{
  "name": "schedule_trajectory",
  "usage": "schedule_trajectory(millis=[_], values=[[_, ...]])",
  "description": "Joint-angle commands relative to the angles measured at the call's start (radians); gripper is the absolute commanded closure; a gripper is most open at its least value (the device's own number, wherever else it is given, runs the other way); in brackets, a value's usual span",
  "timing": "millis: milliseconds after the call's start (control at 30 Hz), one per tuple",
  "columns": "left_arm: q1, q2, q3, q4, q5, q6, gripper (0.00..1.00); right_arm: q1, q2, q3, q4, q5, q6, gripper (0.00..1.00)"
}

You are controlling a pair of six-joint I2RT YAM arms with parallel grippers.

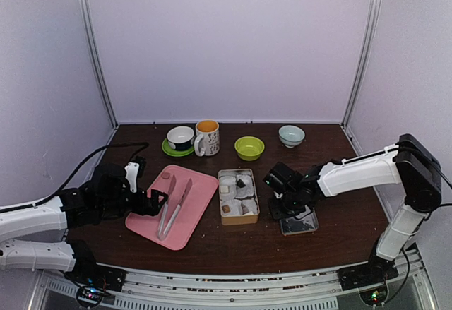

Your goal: Pack the chocolate

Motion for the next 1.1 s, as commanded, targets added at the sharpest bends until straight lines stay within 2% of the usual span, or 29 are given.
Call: schedule_trajectory(millis=[0,133,300,567,667,833,967,1067], values=[[0.007,0.000,0.029,0.034,-0.006,0.009,0.03,0.016,0.032,0.033,-0.058,0.077,0.020,0.72],[0.007,-0.008,0.022,0.033,-0.010,0.008,0.03,0.021,0.063,0.055,-0.100,0.119,0.018,0.79],[0.006,-0.023,0.018,0.021,-0.015,0.009,0.03,0.025,0.002,0.041,-0.071,0.135,0.029,1.00],[0.006,-0.058,0.014,0.027,0.024,-0.004,0.03,0.025,-0.248,0.024,-0.023,0.103,0.016,1.00],[0.006,-0.064,0.006,0.092,0.110,-0.030,0.03,0.025,-0.370,-0.002,0.068,0.005,-0.012,1.00],[0.049,-0.012,0.012,0.337,0.401,-0.105,0.05,0.024,-0.554,-0.055,0.302,-0.208,-0.020,1.00],[0.053,0.078,0.084,0.497,0.563,-0.151,0.05,0.023,-0.622,-0.060,0.498,-0.390,0.029,1.00],[0.055,0.150,0.119,0.701,0.675,-0.247,0.05,0.024,-0.628,-0.060,0.657,-0.505,0.092,1.00]])
